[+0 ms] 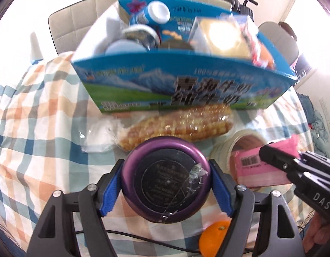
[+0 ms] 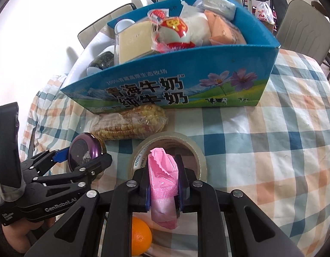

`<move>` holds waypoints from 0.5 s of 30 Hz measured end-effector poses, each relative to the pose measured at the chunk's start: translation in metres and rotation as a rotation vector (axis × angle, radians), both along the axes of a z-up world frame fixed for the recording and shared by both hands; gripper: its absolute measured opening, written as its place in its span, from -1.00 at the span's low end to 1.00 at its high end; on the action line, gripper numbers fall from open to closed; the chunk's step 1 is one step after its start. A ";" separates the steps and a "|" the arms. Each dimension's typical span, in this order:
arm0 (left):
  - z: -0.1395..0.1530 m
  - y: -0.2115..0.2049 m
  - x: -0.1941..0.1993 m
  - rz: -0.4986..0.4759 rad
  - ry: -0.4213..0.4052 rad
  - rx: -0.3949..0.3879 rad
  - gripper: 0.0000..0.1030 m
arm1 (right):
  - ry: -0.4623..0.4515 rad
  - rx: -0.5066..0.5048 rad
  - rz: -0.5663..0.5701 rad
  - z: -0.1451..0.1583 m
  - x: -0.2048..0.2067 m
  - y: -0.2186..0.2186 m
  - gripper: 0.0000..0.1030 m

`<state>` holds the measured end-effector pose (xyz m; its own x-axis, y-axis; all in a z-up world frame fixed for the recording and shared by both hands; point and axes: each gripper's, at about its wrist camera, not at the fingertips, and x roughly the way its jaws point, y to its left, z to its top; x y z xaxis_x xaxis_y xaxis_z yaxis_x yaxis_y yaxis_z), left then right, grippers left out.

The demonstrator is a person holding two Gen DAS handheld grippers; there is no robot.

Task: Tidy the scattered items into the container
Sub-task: 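Grasp the purple-lidded jar with left tool while right tool grasps pink packet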

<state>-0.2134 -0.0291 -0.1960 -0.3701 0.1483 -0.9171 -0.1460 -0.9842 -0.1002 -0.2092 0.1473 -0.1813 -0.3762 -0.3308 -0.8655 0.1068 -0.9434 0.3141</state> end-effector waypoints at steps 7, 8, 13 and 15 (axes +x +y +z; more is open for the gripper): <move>0.023 -0.006 -0.031 0.029 0.045 0.036 0.48 | 0.051 -0.020 -0.014 0.024 -0.004 0.007 -0.66; 0.028 -0.007 -0.033 0.030 0.051 0.039 0.48 | 0.059 -0.025 -0.018 0.028 -0.005 0.008 -0.66; 0.051 -0.010 -0.051 0.041 0.091 0.062 0.48 | 0.116 -0.038 -0.026 0.058 -0.018 0.014 -0.66; 0.062 -0.011 -0.063 0.046 0.108 0.072 0.48 | 0.149 -0.044 -0.028 0.072 -0.029 0.016 -0.66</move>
<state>-0.2767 -0.0397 -0.1340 -0.4744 0.1926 -0.8590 -0.1148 -0.9810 -0.1565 -0.2378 0.1633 -0.1088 -0.5090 -0.3550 -0.7841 0.1296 -0.9322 0.3379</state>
